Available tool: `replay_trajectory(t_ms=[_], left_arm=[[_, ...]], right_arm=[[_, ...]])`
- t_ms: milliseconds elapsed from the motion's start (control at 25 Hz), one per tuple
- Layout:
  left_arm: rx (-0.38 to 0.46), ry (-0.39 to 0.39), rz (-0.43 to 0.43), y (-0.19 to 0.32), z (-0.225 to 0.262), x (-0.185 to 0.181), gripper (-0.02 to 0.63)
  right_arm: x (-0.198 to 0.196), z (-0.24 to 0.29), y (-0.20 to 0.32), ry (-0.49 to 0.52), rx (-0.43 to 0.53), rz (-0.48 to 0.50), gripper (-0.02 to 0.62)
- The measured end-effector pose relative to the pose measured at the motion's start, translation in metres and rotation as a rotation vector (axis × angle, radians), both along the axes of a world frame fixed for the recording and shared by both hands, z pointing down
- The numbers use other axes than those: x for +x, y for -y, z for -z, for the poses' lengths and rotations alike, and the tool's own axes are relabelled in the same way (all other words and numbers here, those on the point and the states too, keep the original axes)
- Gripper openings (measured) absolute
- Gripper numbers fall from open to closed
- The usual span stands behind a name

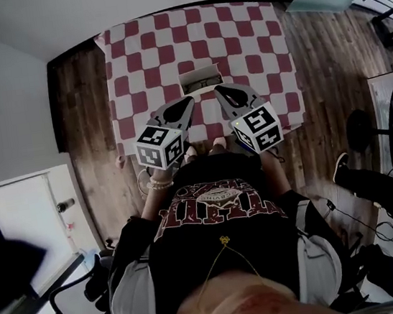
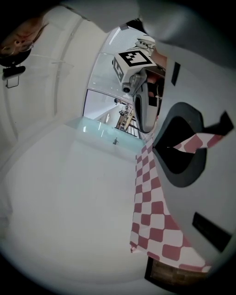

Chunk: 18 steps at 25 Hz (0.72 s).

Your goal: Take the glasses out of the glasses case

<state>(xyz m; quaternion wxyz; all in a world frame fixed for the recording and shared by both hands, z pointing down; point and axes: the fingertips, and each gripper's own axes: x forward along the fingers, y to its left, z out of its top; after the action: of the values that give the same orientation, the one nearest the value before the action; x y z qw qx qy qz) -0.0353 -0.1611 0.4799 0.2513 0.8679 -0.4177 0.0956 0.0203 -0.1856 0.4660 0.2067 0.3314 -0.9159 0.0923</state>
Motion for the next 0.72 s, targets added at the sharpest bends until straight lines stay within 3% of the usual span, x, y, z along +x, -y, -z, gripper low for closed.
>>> replay_trajectory(t_ms=[440, 720], left_arm=[[-0.037, 0.055, 0.032, 0.015, -0.011, 0.021, -0.002], [-0.041, 0.143, 0.01, 0.008, -0.019, 0.027, -0.002]], right_arm=[[0.02, -0.01, 0.015, -0.006, -0.019, 0.105, 0.017], [0.023, -0.021, 0.016, -0.036, -0.002, 0.176, 0.017]])
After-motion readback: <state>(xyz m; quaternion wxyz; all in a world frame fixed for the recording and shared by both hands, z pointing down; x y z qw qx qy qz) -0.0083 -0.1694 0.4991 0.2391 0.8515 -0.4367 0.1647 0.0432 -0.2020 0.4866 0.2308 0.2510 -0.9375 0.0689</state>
